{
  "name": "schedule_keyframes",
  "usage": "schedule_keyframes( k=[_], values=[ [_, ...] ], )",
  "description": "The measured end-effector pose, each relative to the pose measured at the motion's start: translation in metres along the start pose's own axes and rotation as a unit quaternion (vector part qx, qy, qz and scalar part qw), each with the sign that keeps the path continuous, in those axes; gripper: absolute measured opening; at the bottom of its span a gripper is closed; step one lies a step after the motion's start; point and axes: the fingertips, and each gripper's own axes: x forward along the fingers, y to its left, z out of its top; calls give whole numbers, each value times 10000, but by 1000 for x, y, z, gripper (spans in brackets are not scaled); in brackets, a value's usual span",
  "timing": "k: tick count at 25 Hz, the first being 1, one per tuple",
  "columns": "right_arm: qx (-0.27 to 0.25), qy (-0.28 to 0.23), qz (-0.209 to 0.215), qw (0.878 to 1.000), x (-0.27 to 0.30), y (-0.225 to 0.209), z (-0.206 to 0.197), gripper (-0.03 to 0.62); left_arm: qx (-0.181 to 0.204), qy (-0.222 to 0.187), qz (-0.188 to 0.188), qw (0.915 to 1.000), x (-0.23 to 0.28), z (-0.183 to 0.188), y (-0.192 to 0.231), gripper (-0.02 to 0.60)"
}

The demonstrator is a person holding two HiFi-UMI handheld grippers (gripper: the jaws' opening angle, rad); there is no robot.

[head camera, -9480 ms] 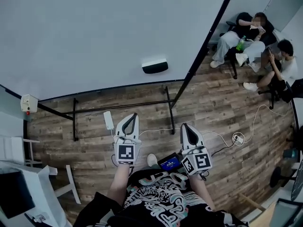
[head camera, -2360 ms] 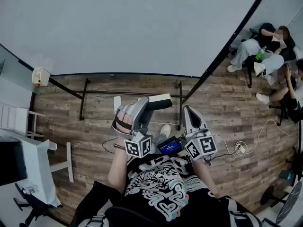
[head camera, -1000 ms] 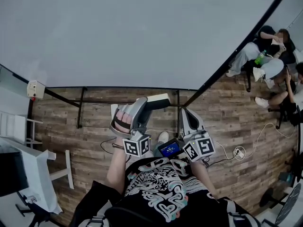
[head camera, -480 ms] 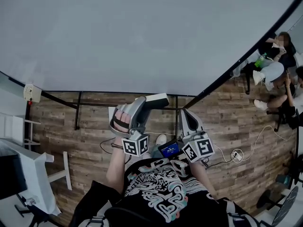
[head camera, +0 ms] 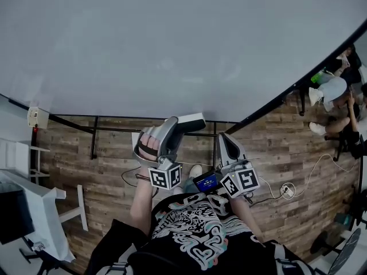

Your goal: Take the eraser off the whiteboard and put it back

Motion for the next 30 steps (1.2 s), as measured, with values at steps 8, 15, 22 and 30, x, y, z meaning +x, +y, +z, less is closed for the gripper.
schedule_keyframes(
  k=[8, 15, 22, 30],
  values=[
    [-6, 21, 11, 10000, 10, -9, 0, 15, -11, 91, -8, 10000, 14, -9, -1, 279],
    [-20, 34, 3, 10000, 17, -16, 0, 15, -37, 119, -58, 9999, 24, -15, -6, 279],
    [1, 73, -48, 10000, 21, -25, 0, 15, -62, 124, -38, 9999, 35, -18, -6, 279],
    [14, 108, -24, 9999, 30, -31, -4, 15, -115, 170, -42, 9998, 44, -25, -9, 279]
  ],
)
